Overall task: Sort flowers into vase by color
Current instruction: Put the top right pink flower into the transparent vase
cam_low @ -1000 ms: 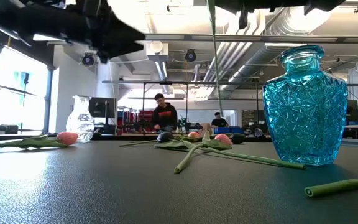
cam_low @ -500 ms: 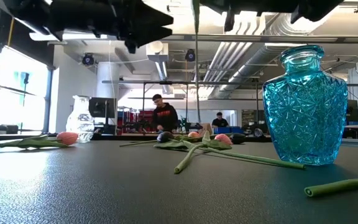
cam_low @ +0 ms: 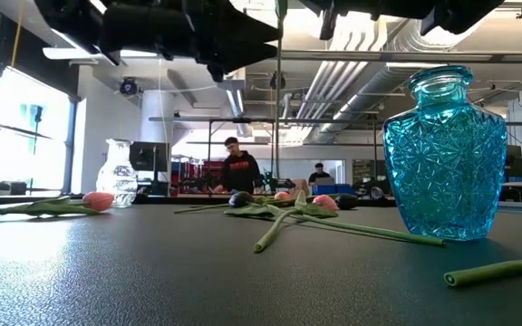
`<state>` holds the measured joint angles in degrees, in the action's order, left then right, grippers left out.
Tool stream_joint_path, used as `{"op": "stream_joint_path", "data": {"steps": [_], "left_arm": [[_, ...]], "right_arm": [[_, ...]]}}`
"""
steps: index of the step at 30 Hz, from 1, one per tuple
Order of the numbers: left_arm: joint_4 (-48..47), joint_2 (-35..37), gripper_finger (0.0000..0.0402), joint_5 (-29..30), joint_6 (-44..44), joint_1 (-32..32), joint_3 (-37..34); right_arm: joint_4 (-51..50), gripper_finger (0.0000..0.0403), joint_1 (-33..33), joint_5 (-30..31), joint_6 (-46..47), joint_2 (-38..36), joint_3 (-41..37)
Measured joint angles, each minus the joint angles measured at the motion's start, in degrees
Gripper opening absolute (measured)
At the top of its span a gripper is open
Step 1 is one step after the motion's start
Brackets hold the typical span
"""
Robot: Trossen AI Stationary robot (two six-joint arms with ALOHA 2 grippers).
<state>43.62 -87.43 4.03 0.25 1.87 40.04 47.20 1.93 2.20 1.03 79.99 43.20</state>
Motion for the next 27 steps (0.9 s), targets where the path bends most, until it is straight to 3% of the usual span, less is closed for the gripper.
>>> {"op": "stream_joint_path", "data": {"steps": [7, 13, 17, 27], "left_arm": [[-0.6, -2.2, 0.0165, -1.5, 0.0, 0.0, 2.7], [-1.0, -1.8, 0.0078, -1.5, 0.5, -0.1, 2.8], [-1.2, -1.8, 0.0012, -1.5, 2.0, -0.1, 2.8], [-3.5, -0.8, 0.0003, 1.5, 2.4, -0.7, 2.8]], "right_arm": [[-0.7, 0.0000, 0.0, -0.4, 0.0, 0.0, 0.0], [-1.2, 0.0005, 0.0, -0.6, 0.2, 0.0, 0.0], [-1.7, 0.0031, 0.0, -0.6, 0.5, 0.0, 0.0], [-2.5, 0.0123, 0.0, 4.9, 5.1, -0.1, 0.0]]}}
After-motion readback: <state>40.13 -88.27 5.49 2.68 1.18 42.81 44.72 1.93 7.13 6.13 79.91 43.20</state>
